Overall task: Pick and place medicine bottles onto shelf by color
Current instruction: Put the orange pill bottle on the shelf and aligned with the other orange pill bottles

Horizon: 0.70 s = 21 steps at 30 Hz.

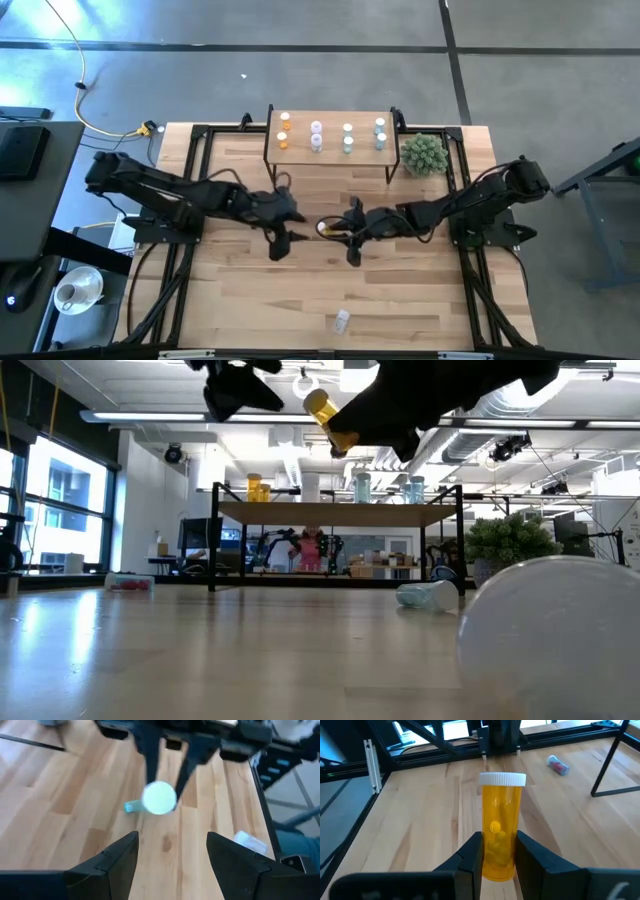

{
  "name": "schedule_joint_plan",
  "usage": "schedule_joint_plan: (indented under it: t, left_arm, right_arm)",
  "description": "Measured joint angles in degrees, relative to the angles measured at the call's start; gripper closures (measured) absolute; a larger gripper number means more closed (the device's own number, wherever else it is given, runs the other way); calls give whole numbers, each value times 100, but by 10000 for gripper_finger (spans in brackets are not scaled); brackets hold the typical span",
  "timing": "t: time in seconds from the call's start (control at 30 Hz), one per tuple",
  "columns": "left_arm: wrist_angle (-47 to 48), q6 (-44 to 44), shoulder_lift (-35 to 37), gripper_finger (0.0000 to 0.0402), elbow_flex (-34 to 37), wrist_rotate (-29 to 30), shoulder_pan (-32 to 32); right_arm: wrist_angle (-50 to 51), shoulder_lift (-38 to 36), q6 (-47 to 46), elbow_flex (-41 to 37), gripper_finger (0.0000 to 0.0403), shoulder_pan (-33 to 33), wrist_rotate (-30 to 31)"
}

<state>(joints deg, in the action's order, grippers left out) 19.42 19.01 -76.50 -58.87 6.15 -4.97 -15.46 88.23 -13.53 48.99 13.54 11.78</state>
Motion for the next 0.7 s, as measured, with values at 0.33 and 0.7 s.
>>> schedule_joint_plan:
  t: [0.33, 0.7]
  left_arm:
    - [-736, -62, -480, 178, -2, 4, 6]
    - [-971, -131, -480, 178, -2, -118, -13]
  right_arm:
    - [20, 0, -104, 0, 329, 164, -329]
    - [-190, 0, -46, 0, 329, 160, -216]
